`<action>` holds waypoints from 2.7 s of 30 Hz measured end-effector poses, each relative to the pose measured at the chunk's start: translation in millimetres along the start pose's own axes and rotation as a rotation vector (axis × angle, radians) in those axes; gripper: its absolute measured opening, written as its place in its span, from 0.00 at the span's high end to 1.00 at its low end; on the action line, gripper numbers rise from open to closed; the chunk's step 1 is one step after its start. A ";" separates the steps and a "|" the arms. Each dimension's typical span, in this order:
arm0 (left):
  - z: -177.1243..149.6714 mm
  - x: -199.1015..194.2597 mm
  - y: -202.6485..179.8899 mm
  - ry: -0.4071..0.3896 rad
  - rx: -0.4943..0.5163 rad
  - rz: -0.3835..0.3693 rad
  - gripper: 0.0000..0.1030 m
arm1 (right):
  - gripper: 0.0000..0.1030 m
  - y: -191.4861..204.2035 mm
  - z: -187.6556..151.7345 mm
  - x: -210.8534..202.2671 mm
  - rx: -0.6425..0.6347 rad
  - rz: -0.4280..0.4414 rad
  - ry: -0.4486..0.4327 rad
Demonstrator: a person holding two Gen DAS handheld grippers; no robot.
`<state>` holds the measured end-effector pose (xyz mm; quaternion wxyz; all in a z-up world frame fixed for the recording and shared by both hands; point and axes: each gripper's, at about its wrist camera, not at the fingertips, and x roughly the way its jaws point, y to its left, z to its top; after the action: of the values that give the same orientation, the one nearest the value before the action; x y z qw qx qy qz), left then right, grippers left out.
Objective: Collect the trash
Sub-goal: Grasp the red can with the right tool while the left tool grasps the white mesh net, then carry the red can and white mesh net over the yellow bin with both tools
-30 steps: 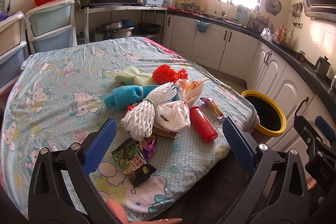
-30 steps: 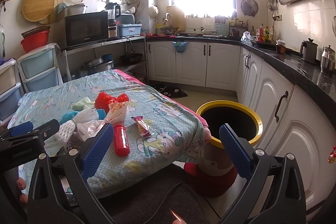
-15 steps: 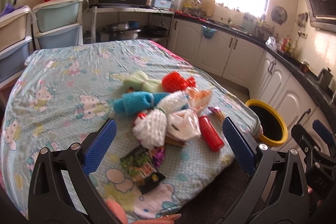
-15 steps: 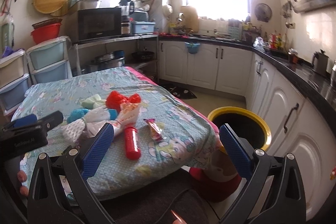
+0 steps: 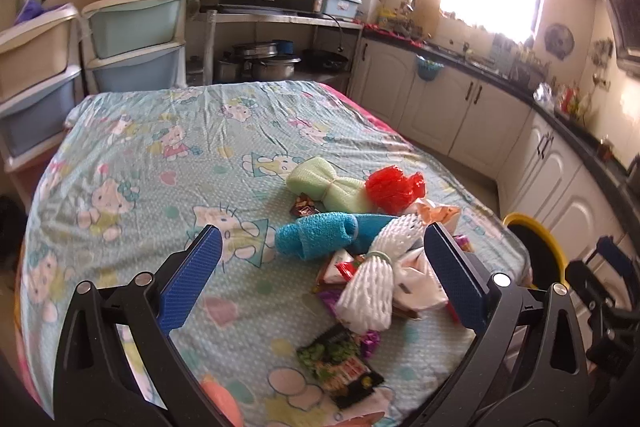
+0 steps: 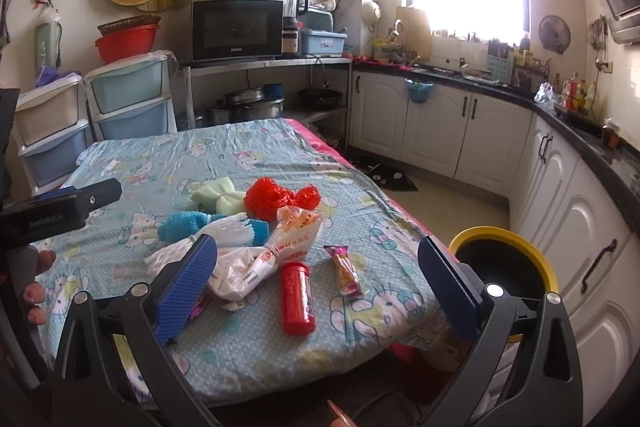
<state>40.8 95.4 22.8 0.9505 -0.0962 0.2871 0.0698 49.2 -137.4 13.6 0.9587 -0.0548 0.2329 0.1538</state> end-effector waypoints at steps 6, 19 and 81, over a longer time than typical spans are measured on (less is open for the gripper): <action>0.8 30.2 -13.3 0.078 0.101 -0.080 0.10 | 0.05 -3.5 -5.8 36.3 -0.030 -0.003 0.078; -32.4 76.8 -13.5 0.316 0.117 -0.224 0.36 | 0.31 0.0 -46.3 126.2 -0.094 0.091 0.385; 12.5 138.9 -298.6 0.306 0.388 -0.603 0.87 | 0.69 -247.6 -33.9 48.7 0.344 -0.287 0.214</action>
<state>218.2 -181.2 -2.0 0.8750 -0.0041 0.3922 -0.2837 155.1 -364.7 -30.6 0.9358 0.0607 0.3458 -0.0328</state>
